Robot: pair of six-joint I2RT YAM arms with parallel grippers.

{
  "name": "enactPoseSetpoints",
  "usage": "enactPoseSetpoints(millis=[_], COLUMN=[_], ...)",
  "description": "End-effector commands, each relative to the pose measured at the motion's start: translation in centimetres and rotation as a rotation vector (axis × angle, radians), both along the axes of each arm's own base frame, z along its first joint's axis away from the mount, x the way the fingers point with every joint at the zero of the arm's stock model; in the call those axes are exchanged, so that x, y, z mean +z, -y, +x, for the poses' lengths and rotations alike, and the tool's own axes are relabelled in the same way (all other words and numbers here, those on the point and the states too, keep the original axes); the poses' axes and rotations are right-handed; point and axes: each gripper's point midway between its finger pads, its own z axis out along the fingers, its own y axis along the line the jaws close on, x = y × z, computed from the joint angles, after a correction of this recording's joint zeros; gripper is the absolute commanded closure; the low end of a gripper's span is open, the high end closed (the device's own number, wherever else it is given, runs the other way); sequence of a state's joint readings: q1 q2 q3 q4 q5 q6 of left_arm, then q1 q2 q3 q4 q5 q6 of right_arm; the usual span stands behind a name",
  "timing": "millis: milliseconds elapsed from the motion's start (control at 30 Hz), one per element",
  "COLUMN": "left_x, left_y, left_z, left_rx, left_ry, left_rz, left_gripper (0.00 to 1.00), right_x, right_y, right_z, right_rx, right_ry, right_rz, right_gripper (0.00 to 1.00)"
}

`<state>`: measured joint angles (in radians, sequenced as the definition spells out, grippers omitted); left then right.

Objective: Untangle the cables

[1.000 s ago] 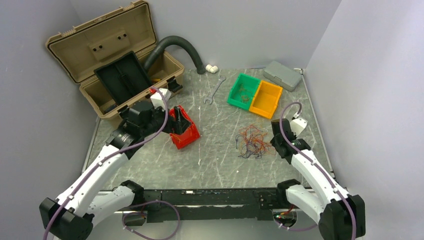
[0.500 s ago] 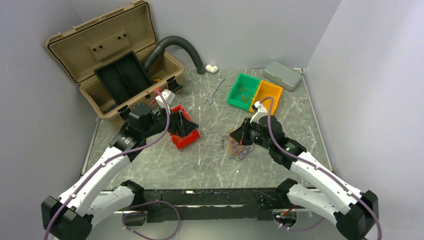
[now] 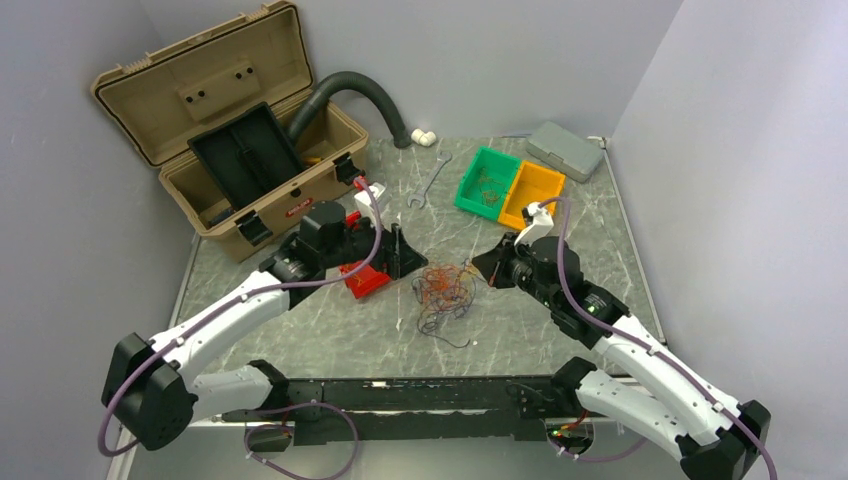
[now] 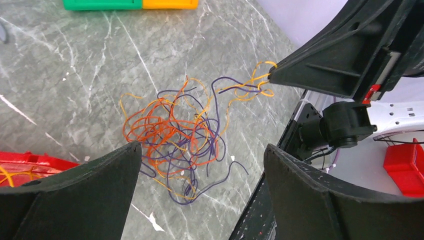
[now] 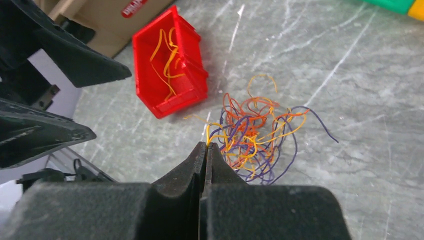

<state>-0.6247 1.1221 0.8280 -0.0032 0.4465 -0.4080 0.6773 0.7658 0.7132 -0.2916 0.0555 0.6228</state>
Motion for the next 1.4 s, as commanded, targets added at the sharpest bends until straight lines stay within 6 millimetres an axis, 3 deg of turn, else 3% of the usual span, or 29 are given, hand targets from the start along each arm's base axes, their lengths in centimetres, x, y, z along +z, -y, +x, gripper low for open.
enactPoseSetpoints(millis=[0, 267, 633, 767, 833, 933, 1000, 1200, 1367], left_x=[2.2, -1.3, -2.1, -3.5, -5.0, -9.2, -12.3, -17.4, -17.8], left_y=[1.9, 3.8, 5.6, 6.2, 6.4, 6.7, 6.8, 6.2, 5.8], left_z=[1.2, 2.3, 3.5, 3.2, 3.5, 4.7, 4.8, 5.4, 5.8], left_rx=[-0.018, -0.036, -0.079, -0.104, -0.103, -0.090, -0.105, -0.090, -0.081], left_ry=[0.097, 0.086, 0.123, 0.119, 0.119, 0.046, -0.044, -0.174, -0.197], left_rz=[-0.046, 0.040, 0.017, -0.025, -0.015, 0.094, 0.174, 0.341, 0.391], left_gripper=[0.06, 0.05, 0.06, 0.07, 0.07, 0.11, 0.14, 0.20, 0.43], right_x=[-1.3, -1.5, 0.7, 1.5, 2.0, 2.8, 3.5, 6.8, 9.8], right_y=[0.9, 0.2, 0.8, 0.6, 0.6, 0.9, 1.6, 6.3, 10.3], right_z=[0.3, 0.5, 0.9, 0.7, 0.8, 1.0, 1.4, 3.3, 3.6], right_rx=[-0.035, 0.033, 0.002, 0.006, 0.001, -0.022, -0.064, -0.323, -0.508], right_ry=[0.000, 0.039, 0.129, 0.134, 0.147, 0.157, 0.165, 0.212, 0.240], right_rz=[-0.042, -0.100, -0.071, -0.040, -0.023, -0.016, -0.032, -0.121, -0.191], right_gripper=[1.00, 1.00, 1.00, 1.00, 1.00, 1.00, 1.00, 1.00, 1.00])
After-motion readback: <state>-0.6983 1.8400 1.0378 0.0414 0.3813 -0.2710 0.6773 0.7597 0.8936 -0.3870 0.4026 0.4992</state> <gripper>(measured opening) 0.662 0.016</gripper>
